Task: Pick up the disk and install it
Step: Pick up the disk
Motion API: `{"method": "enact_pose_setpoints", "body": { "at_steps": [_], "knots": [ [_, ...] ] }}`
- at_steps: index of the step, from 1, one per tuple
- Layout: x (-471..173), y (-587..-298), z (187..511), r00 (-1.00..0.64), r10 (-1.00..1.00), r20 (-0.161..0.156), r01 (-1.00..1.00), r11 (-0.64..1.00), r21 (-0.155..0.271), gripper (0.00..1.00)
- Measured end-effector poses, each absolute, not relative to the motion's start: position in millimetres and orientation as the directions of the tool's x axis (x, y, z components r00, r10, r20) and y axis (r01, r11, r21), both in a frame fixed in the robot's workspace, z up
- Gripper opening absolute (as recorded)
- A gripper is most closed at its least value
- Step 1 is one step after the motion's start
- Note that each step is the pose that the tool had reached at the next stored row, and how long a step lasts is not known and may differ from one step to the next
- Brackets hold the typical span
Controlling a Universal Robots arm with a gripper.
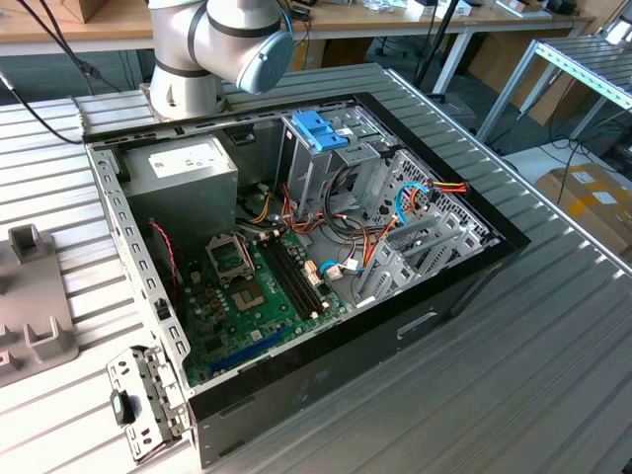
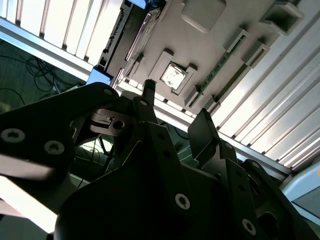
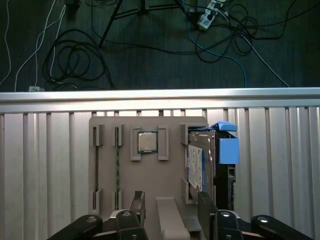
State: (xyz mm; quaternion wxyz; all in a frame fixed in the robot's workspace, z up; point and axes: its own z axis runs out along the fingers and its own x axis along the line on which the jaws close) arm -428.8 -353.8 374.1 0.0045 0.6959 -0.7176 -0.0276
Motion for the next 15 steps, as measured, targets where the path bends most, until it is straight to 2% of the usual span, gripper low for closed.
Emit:
{"method": "enact_pose_setpoints", "body": {
  "at_steps": [15],
  "knots": [
    [-429.4,-349.2,372.6,-0.031,-0.999,-0.032,-0.998,0.03,0.046,0.54]
  ]
}}
